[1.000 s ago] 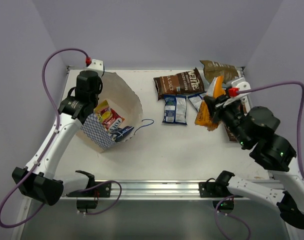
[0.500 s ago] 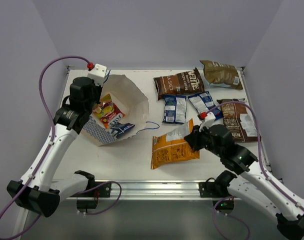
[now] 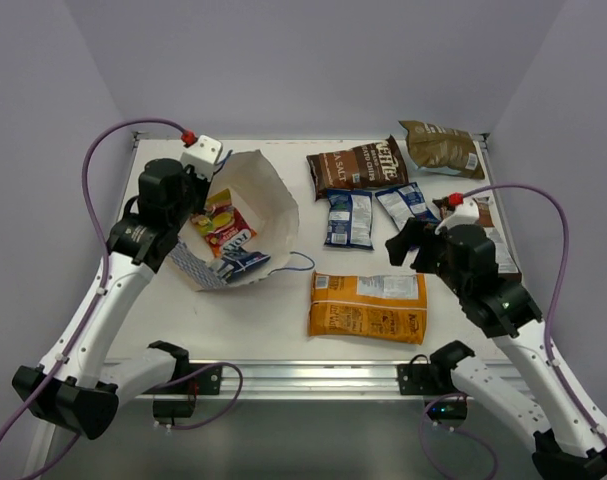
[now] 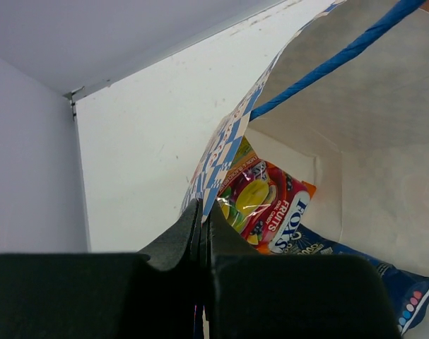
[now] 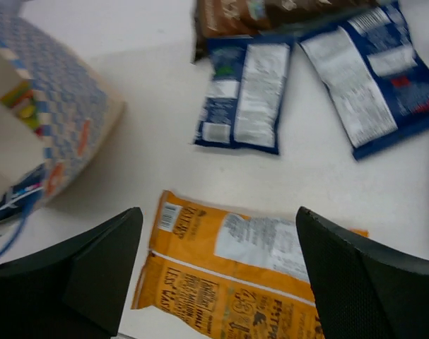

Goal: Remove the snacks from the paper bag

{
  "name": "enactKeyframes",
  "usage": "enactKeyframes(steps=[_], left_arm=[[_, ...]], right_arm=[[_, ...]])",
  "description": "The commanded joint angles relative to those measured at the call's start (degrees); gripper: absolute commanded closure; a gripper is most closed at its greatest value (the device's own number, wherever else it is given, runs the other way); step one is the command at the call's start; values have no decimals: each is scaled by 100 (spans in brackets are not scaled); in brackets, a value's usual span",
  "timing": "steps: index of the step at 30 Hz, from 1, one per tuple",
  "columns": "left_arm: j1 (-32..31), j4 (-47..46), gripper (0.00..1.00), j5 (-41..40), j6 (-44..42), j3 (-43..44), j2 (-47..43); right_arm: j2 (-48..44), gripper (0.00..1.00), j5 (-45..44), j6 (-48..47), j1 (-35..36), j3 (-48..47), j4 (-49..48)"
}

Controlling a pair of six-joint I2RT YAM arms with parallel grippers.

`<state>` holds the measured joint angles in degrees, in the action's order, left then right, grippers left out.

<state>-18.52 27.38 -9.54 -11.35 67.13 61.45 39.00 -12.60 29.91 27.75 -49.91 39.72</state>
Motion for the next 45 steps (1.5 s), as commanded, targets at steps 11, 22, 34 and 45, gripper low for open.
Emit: enactKeyframes(steps=[11, 22, 34, 45], left_arm=[[-222, 101, 100, 655, 142, 124, -432], [-231, 347, 100, 945, 239, 266, -968], [-274, 277, 100, 1358, 485, -113, -925], [-301, 391, 100, 771, 459, -7, -635]], right_arm=[[3583, 8, 2077, -2430, 2577, -2654, -2591], [6019, 9, 1779, -637, 3184, -2480, -4298], [6805, 7, 1260, -91, 3457, -2514, -3902], [6630, 2, 1673, -1373, 3395, -3059, -2376]])
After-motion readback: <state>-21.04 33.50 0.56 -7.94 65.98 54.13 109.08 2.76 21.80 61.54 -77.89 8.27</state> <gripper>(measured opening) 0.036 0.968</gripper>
